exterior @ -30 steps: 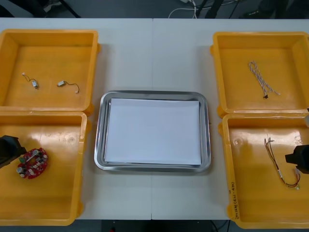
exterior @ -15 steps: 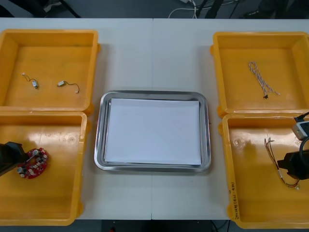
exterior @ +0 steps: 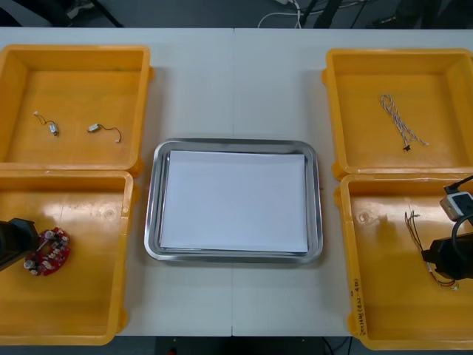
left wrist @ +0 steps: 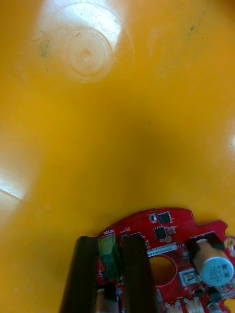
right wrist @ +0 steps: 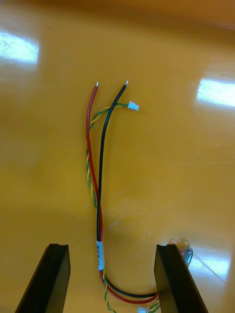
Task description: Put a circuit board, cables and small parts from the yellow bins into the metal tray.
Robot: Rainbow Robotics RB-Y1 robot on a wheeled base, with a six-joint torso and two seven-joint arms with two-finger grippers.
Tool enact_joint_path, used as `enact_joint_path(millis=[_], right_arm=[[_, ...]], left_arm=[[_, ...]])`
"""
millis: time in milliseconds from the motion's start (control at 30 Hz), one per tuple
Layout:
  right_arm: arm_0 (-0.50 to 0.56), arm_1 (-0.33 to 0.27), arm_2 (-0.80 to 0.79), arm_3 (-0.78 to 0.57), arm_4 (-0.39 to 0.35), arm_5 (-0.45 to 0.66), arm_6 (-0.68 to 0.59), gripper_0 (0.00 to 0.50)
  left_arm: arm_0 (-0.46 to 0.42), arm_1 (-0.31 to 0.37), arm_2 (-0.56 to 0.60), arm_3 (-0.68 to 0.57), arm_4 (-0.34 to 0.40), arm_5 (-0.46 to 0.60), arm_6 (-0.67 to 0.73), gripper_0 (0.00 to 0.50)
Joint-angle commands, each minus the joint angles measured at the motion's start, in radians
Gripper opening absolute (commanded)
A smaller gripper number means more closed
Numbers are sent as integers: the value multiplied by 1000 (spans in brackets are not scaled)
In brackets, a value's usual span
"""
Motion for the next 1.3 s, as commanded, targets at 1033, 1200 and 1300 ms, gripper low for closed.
enact_joint_path(millis=[1033, 1200, 1300], right_arm=[[-10, -45, 124, 65, 48, -79, -6, 500], [-31, -45, 150, 83, 48, -85, -6, 500], [-33, -45, 153, 83, 46, -87, -9, 500]], left_arm=[[-126, 137, 91, -18, 75, 279, -9, 0], [-174, 156, 101, -46, 75, 363, -14, 1], [-206, 176, 99, -64, 86, 420, -20, 0]])
